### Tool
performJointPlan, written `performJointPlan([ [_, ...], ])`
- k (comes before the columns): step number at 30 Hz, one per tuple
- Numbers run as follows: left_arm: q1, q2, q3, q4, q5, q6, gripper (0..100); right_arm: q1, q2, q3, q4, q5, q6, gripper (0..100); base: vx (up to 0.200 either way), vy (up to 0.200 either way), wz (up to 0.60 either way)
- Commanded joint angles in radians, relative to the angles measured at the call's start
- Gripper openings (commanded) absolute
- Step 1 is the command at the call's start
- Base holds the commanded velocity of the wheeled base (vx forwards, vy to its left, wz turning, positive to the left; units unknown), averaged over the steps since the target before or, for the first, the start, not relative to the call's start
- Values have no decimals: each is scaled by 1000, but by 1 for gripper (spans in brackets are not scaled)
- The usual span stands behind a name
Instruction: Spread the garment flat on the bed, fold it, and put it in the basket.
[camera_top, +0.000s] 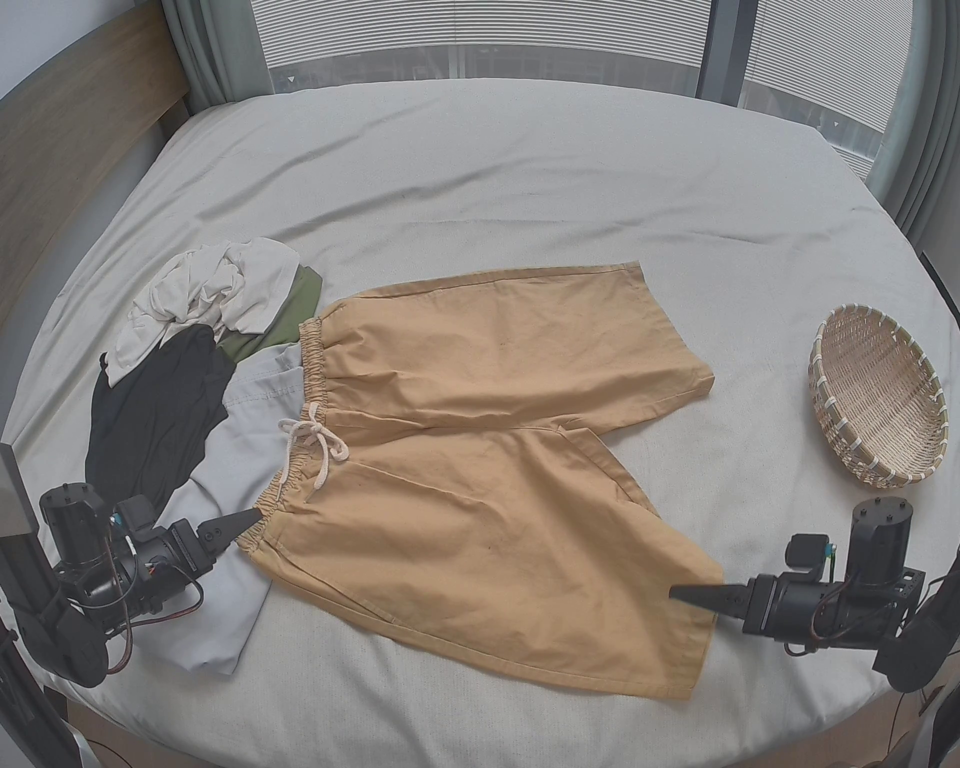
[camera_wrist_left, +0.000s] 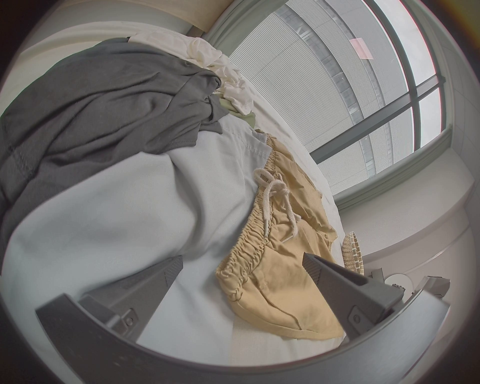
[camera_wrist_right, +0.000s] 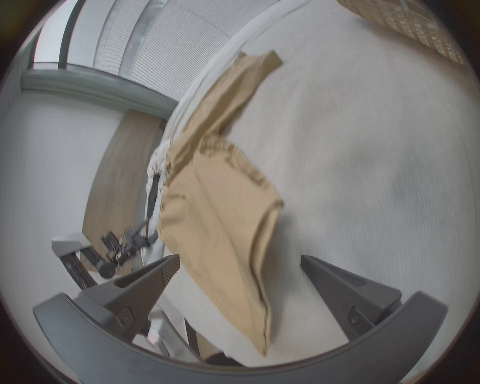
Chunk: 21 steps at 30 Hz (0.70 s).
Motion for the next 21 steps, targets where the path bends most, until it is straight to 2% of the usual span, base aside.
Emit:
performJointPlan([
  [1, -2, 3, 12, -36, 0, -6, 100, -31, 83, -41, -86, -23, 84, 100, 0, 0, 0],
  [5, -4, 0, 12, -66, 1, -55, 100, -29, 140, -68, -149, -60, 176, 100, 0, 0, 0],
  [14, -8, -6, 18, -67, 0, -65, 100, -10, 145, -100, -138, -51, 305, 100, 0, 0, 0],
  [18, -11, -4, 19, -66, 0, -61, 100, 10, 136, -107, -135, -26, 371, 100, 0, 0, 0],
  [21, -11, -4, 19, -67, 0, -60, 100, 26, 123, -114, -128, -25, 388, 100, 0, 0, 0],
])
